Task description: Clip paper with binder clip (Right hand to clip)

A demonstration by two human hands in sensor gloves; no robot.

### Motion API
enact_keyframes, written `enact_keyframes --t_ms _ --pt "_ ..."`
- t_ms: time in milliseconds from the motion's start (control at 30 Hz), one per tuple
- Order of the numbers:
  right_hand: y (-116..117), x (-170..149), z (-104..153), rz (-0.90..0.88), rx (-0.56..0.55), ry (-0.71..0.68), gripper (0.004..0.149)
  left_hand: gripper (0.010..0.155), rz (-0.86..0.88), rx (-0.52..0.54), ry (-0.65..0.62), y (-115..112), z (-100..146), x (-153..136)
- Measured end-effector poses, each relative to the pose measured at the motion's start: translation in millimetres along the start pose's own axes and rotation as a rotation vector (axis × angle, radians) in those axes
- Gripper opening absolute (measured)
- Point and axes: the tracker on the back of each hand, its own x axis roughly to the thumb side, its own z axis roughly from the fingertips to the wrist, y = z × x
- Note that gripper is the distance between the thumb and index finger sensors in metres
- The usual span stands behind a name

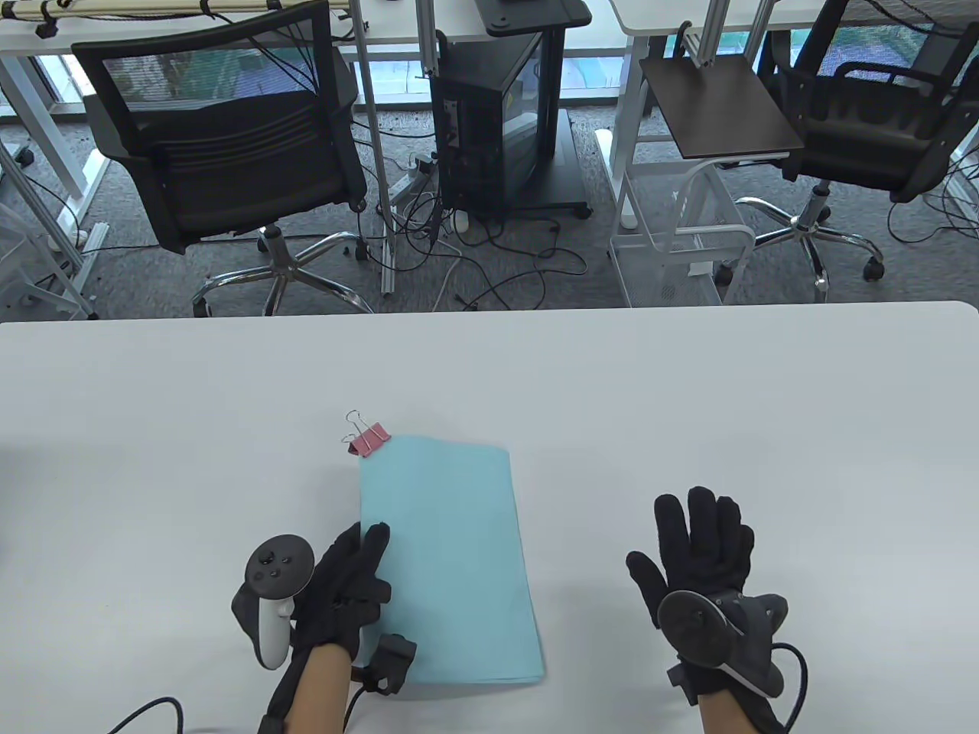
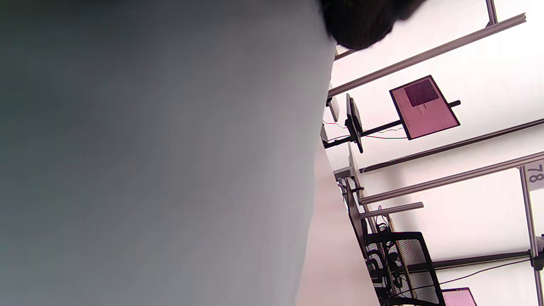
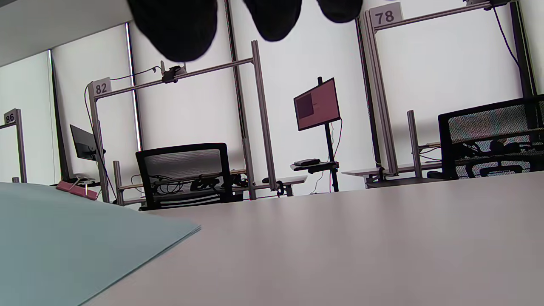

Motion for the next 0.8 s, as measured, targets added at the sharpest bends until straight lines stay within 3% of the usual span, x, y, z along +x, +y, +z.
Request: enact_keyframes --t_ms 200,367,500,633,800 --pt "6 0 0 -0.013 0.033 -0.006 0.075 0.055 0.05 0.053 0.098 7 -2 -15" --pt "9 -2 0 -0.032 0.05 -0.004 0.075 0.065 -0.057 0.112 0.061 14 3 -7" --pt "8 -2 0 -0.037 0.052 -0.002 0.075 0.073 -0.215 0.173 -0.055 14 15 17" --pt "9 -1 0 -0.028 0.04 -0.009 0.075 0.076 -0.409 0.217 -0.267 7 35 50" --pt "8 -1 0 -0.008 0.019 -0.013 0.076 0.075 -0.792 0.337 -0.525 -11 67 84"
